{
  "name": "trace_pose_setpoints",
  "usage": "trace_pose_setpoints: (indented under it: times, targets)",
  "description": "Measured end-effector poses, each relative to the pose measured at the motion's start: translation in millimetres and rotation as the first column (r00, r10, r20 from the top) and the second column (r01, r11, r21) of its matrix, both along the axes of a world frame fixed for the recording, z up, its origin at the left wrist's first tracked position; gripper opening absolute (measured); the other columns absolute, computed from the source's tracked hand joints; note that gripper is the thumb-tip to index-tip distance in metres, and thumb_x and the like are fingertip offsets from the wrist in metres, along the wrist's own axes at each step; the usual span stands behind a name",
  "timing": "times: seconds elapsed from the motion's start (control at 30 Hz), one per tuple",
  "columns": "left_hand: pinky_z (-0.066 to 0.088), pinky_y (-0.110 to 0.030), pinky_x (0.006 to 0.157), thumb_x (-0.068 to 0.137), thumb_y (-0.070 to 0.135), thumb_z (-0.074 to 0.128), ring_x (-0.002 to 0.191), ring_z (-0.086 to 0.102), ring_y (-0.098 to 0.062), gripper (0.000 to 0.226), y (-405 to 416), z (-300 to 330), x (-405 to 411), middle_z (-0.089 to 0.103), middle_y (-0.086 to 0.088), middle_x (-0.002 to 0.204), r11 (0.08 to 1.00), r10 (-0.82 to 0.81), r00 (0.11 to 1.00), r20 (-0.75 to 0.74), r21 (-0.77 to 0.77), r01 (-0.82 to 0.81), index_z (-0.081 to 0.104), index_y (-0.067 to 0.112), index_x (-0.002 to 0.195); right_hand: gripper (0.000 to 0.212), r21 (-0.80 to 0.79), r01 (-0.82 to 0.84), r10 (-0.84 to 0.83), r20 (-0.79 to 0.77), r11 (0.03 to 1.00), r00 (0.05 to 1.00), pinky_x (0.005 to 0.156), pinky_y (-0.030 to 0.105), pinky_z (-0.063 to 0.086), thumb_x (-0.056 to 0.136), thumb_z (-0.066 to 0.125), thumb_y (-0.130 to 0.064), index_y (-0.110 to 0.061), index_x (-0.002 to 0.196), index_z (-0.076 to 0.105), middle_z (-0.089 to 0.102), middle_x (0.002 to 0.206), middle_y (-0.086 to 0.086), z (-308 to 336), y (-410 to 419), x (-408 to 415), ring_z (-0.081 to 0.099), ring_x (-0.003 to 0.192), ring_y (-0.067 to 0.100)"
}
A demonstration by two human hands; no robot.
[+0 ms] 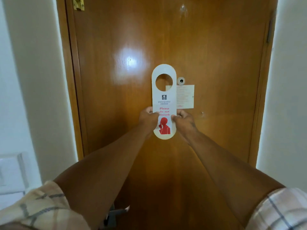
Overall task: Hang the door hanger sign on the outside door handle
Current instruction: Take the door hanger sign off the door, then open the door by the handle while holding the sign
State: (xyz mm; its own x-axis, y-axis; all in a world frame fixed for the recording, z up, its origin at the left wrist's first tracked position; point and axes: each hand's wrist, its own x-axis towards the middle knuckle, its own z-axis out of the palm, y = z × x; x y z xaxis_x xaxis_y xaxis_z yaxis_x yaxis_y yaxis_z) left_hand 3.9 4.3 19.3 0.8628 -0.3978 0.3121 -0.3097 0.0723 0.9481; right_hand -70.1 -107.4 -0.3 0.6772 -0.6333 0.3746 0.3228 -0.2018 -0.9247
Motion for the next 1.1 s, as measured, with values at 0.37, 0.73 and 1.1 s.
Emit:
trace_pose_setpoints:
  times: [0.37,0.73,1.1]
  targets:
    - [0.052,-0.058,0.100,0.098,0.006,0.052,0.119,0.062,-0.037,0.032,106,-196,-36,0.064,-0.016,0.132,0.973,0.069,0.948,-0.310,0.229,0.004,0.061,0.008,0.128,0.016,0.187,-0.078,0.138,-0.330,0.979,0.934,0.061,0.028,0.056,0.099,0.053,-0.015,-0.021,0.111,0.062,0.070,0.108,0.001,-198,90,-22,0.069,0.084,0.016]
    - [0.060,-0.049,0.088,0.098,0.012,0.051,0.094,0.073,-0.026,0.024,189,-351,-82,0.073,-0.012,0.109,0.854,0.209,0.859,-0.467,0.515,0.072,0.064,0.009,0.118,0.046,-0.498,-0.041,-0.210,-0.438,0.866,0.874,0.080,0.024,0.045,0.094,0.058,-0.011,-0.015,0.138,0.045,0.055,0.133,0.011,-248,139,6,0.056,0.120,0.027]
    - [0.038,-0.007,0.035,0.095,0.010,0.052,0.048,0.060,-0.002,0.020,203,-409,-48,0.063,0.007,0.070,0.810,0.215,0.828,-0.518,0.568,0.145,0.066,0.012,0.109,0.024,-0.667,-0.586,-0.275,-0.734,0.459,0.621,0.093,0.046,0.043,0.101,0.046,-0.019,-0.007,0.115,0.060,0.066,0.107,0.014,-302,204,103,0.061,0.102,0.032]
